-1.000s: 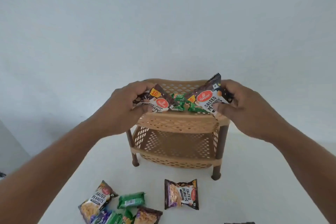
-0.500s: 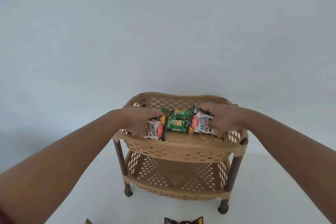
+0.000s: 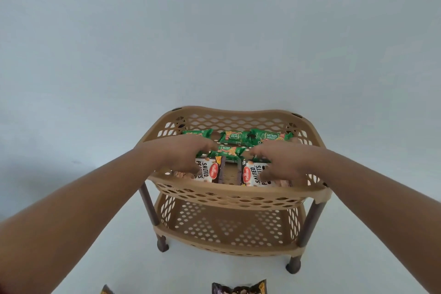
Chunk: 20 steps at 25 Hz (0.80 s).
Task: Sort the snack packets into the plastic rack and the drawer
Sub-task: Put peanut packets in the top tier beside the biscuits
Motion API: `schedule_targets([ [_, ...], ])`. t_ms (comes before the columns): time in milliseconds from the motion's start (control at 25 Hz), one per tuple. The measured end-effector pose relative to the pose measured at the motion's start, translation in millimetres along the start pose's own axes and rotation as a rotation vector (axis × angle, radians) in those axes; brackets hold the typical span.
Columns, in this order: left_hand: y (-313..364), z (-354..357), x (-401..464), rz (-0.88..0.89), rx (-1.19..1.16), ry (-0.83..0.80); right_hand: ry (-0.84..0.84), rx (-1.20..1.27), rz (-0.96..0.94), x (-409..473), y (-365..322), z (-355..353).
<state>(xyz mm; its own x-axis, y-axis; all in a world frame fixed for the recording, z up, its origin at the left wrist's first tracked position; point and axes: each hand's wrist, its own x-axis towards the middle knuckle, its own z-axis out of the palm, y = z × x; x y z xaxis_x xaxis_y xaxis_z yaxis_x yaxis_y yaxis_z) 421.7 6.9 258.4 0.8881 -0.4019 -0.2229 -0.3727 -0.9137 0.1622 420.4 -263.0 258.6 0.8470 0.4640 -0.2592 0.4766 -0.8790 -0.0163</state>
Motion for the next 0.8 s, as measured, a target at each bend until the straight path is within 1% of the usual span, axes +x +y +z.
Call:
schedule_targets([
  [40,-0.4,1.0,-2.3,0.027,0.021,0.081,0.104,-0.05,-0.017,-3.1,1.2,-1.1],
  [80,1.1,2.6,-4.7,0.052,0.031,0.119,0.162,-0.042,-0.036,-6.0,2.2,-2.0],
  [120,3.8,4.5,-6.3,0.069,0.028,0.108,0.162,-0.001,-0.058,-8.4,2.8,-2.2],
  [240,11.4,10.9,-4.9,0.032,0.004,-0.015,-0.003,0.059,-0.069,-10.7,-1.4,6.5],
  [280,11.9,11.6,-3.5,0.008,-0.012,-0.034,-0.027,0.071,-0.062,-10.4,-2.7,9.6],
  [360,9.9,11.9,-1.7,-0.021,-0.053,-0.059,-0.026,0.117,-0.067,-8.9,-3.9,11.0],
  [520,-1.1,11.0,-0.8,-0.016,-0.106,-0.092,-0.019,0.177,-0.105,-4.7,-2.9,12.0],
  [680,-6.4,14.4,-0.2,-0.043,-0.141,-0.072,0.045,0.253,-0.069,0.3,-2.9,21.3],
  [800,-7.7,14.0,-2.3,-0.03,-0.142,-0.061,0.071,0.299,-0.049,1.5,-1.6,22.8],
])
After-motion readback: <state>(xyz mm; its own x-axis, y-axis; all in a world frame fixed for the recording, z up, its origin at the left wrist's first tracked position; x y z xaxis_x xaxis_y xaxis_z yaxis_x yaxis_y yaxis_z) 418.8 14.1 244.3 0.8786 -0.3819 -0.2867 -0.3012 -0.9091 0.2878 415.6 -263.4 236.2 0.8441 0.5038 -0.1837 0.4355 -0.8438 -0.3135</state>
